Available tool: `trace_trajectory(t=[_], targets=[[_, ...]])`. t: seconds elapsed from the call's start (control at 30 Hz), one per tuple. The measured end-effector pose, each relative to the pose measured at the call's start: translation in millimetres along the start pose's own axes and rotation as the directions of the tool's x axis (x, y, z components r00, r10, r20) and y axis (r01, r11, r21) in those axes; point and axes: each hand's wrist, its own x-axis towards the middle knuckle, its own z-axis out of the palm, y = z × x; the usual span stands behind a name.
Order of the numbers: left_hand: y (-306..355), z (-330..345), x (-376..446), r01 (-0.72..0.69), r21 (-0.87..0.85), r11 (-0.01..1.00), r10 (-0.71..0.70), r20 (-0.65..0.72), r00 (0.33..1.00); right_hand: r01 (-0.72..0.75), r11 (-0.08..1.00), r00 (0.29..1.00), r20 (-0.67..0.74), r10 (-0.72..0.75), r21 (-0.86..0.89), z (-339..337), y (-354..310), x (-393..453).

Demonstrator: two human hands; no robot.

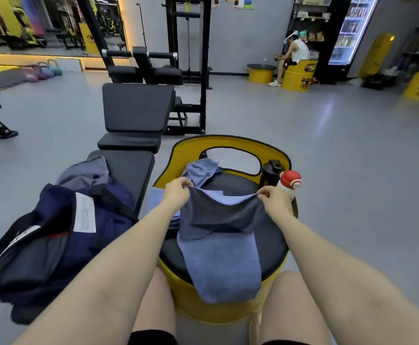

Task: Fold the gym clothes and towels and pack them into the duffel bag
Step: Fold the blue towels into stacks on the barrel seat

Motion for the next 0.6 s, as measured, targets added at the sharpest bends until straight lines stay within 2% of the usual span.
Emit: trace_trajectory(t=[0.23,0.43,0.6], targets=[[-42,33,-33,0.087,0.026,0.996,-0.089,0.127,0.988,-0.055,0.995,0.993,0.099,0.064,-0.085,34,38,-30],[-76,64,-65,0.159,0.038,0.987,-0.163,0.185,0.969,-0.043,0.967,0.969,0.226,0.101,-0.25,63,76,-69],[-102,88,-88,0.185,0.084,0.979,-0.203,0.347,0.915,0.012,0.931,0.917,0.375,0.135,-0.364,74,96,-87]])
